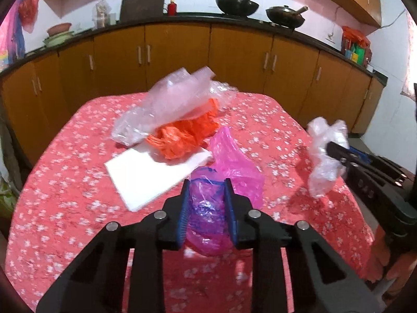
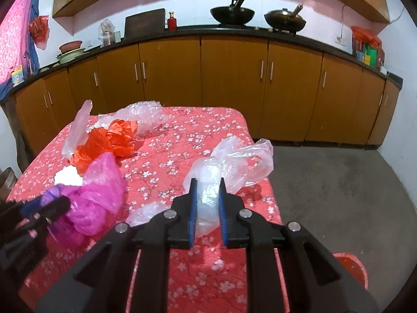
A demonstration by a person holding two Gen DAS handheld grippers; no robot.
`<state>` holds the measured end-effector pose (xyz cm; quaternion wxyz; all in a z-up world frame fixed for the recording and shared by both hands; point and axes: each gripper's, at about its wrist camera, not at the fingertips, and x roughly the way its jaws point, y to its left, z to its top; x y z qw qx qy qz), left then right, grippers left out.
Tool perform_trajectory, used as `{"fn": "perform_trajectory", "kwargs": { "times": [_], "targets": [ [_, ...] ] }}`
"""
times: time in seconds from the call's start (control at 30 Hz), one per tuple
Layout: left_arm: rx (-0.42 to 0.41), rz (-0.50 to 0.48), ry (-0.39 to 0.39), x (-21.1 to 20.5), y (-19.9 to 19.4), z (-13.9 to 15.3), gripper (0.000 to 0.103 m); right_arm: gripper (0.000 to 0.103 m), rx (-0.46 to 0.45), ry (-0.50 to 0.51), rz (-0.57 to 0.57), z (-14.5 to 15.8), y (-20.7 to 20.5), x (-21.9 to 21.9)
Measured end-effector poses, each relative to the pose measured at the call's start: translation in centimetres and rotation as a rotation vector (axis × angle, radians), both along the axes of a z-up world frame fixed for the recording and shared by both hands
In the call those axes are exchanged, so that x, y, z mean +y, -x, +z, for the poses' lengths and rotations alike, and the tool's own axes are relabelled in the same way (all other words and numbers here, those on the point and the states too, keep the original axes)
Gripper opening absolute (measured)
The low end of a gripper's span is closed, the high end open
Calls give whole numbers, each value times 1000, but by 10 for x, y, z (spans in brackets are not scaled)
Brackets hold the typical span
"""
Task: Collect trash
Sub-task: 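Carry both bags over the orange basket and open both grippers to drop them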
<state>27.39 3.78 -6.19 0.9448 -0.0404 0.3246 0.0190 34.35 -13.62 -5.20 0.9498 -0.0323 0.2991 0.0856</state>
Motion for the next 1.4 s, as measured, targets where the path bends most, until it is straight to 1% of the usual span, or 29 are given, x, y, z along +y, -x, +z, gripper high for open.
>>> {"fn": "perform_trajectory", "kwargs": {
  "times": [0.13,0.23,0.33,0.57,0.8,1.07,1.27,1.4],
  "targets": [
    [-15,36,7,9,6,9,24,15,-35,13,0,6,10,-6],
    [-29,46,12,8,9,17,24,15,-57,21,-6,10,18,-11],
    [-41,36,13,1,12,23,24,16,-77,26,-14,15,26,-20],
    [-67,-26,12,-30,16,36,24,16,-115,38,-54,23,45,-49],
    [-73,-113,6,-76,17,39,24,16,-128,48,-124,23,57,-92],
    [-52,-235,21,-142,21,32,24,16,-119,61,-235,13,76,-157],
    [-20,-323,49,-193,26,22,24,16,-100,87,-330,-1,96,-211],
    [12,-379,61,-228,31,11,24,16,-67,102,-391,-18,114,-245]
  ]
}}
